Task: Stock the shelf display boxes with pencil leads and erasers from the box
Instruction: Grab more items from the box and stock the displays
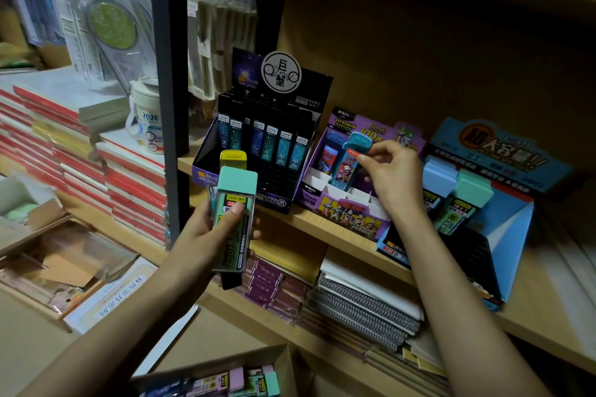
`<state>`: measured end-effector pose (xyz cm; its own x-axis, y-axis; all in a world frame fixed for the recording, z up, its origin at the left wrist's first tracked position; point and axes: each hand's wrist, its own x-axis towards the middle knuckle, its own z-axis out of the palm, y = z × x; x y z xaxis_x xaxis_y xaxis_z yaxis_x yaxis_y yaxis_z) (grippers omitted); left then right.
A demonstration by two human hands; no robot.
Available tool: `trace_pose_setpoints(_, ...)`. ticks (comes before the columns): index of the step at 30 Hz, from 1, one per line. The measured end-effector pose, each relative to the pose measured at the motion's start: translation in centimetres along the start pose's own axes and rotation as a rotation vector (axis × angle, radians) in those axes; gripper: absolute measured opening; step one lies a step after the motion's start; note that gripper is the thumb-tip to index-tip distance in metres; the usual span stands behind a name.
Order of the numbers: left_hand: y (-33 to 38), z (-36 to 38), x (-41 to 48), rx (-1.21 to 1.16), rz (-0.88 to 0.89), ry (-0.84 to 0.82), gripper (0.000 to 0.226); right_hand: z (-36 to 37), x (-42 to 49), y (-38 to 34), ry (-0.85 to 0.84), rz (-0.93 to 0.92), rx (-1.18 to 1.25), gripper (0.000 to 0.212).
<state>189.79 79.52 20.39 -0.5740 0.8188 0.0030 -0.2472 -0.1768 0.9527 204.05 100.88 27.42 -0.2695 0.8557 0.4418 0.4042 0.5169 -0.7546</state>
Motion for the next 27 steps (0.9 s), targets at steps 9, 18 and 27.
trace_pose_setpoints(9,0.1,0.2,-0.1,0.003,0.020,-0.026,0.039,0.6,-0.9,0.5,-0.052,0.026,-0.220,0.018)
trace_pose_setpoints(18,0.1,0.4,-0.3,0.004,0.034,-0.057,0.035,-0.1,-3.4,-4.2,-0.243,-0.051,-0.068,0.014)
trace_pose_setpoints(27,0.1,0.9,-0.9,0.035,0.034,-0.155,0.037,3.7,-9.4,-5.2,-0.643,0.209,0.443,0.015)
